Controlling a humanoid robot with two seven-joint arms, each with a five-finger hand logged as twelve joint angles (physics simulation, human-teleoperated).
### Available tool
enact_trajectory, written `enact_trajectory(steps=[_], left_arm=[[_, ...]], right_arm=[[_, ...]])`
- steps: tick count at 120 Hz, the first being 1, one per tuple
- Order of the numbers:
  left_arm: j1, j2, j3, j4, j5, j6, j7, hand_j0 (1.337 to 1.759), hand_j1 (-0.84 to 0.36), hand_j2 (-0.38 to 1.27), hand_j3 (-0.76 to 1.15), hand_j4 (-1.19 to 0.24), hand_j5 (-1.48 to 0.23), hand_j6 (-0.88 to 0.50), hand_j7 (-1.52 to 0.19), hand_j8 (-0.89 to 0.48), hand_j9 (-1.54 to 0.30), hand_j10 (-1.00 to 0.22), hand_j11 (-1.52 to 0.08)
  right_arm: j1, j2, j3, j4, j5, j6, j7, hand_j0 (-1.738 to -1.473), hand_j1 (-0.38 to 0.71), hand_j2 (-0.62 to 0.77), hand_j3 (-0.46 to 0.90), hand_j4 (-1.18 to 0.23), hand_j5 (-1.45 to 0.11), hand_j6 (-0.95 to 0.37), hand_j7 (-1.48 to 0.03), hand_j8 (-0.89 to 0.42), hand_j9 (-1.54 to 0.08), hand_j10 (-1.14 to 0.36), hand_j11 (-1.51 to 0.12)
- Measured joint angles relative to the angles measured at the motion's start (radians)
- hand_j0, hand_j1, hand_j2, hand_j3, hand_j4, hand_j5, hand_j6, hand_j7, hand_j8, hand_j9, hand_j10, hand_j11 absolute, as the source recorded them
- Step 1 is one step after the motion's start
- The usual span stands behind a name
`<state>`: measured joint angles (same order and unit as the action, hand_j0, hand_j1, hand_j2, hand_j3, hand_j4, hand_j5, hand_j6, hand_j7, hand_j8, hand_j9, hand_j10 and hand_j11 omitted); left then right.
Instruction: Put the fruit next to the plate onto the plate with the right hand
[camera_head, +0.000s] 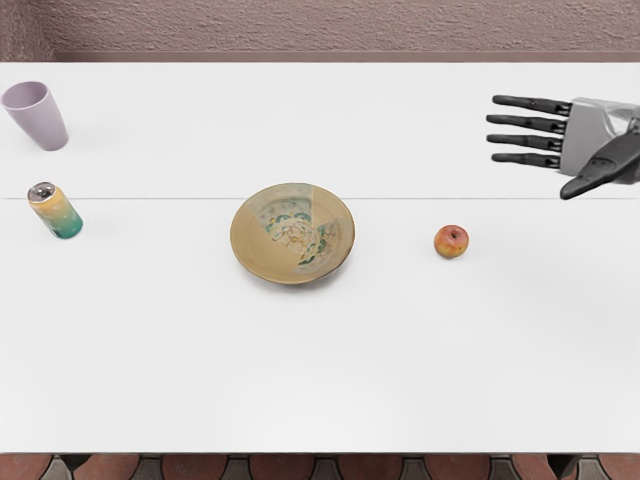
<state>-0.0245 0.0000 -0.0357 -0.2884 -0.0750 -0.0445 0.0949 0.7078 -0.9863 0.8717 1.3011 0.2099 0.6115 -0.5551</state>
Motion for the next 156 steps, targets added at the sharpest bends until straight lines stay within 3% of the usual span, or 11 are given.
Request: enact_trajectory(steps=[28,41,58,81,105,134,156], left_arm=[[0.000,0.000,0.000,0.000,0.000,0.000,0.000,1.658,0.35,0.00,0.00,0.00,0.00,0.00,0.00,0.00,0.00,0.00,0.00],[0.000,0.000,0.000,0.000,0.000,0.000,0.000,1.658,0.35,0.00,0.00,0.00,0.00,0.00,0.00,0.00,0.00,0.00,0.00],[0.000,0.000,0.000,0.000,0.000,0.000,0.000,1.658,0.35,0.00,0.00,0.00,0.00,0.00,0.00,0.00,0.00,0.00,0.00],[0.000,0.000,0.000,0.000,0.000,0.000,0.000,1.658,0.35,0.00,0.00,0.00,0.00,0.00,0.00,0.00,0.00,0.00,0.00],[0.000,0.000,0.000,0.000,0.000,0.000,0.000,1.658,0.35,0.00,0.00,0.00,0.00,0.00,0.00,0.00,0.00,0.00,0.00],[0.000,0.000,0.000,0.000,0.000,0.000,0.000,1.658,0.35,0.00,0.00,0.00,0.00,0.00,0.00,0.00,0.00,0.00,0.00],[0.000,0.000,0.000,0.000,0.000,0.000,0.000,1.658,0.35,0.00,0.00,0.00,0.00,0.00,0.00,0.00,0.00,0.00,0.00]], right_arm=[[0.000,-0.002,-0.002,0.016,-0.008,0.000,-0.001,-1.658,-0.33,0.00,0.00,-0.01,-0.02,-0.01,-0.02,-0.01,-0.02,-0.02,-0.02],[0.008,-0.003,-0.010,0.048,-0.112,0.000,-0.005,-1.658,-0.33,0.00,0.00,-0.02,-0.03,-0.02,-0.03,-0.02,-0.03,-0.02,-0.03],[0.061,-0.002,-0.014,0.156,-0.457,-0.017,-0.008,-1.658,-0.32,0.00,0.00,-0.02,-0.03,-0.02,-0.03,-0.02,-0.03,-0.02,-0.03],[0.136,0.034,-0.105,0.280,-0.825,-0.251,-0.014,-1.658,-0.32,0.00,0.00,-0.03,-0.03,-0.03,-0.03,-0.03,-0.03,-0.03,-0.03],[0.185,0.281,-0.279,0.309,-1.155,-0.580,-0.049,-1.658,-0.32,0.00,0.00,-0.03,-0.04,-0.03,-0.04,-0.03,-0.04,-0.03,-0.04],[0.188,0.338,-0.496,0.322,-1.248,-0.834,-0.055,-1.658,-0.31,0.00,0.00,-0.03,-0.04,-0.03,-0.04,-0.03,-0.04,-0.03,-0.04],[0.189,0.335,-0.571,0.323,-1.272,-0.932,-0.056,-1.658,-0.31,0.00,0.00,-0.03,-0.04,-0.04,-0.04,-0.03,-0.04,-0.03,-0.04]])
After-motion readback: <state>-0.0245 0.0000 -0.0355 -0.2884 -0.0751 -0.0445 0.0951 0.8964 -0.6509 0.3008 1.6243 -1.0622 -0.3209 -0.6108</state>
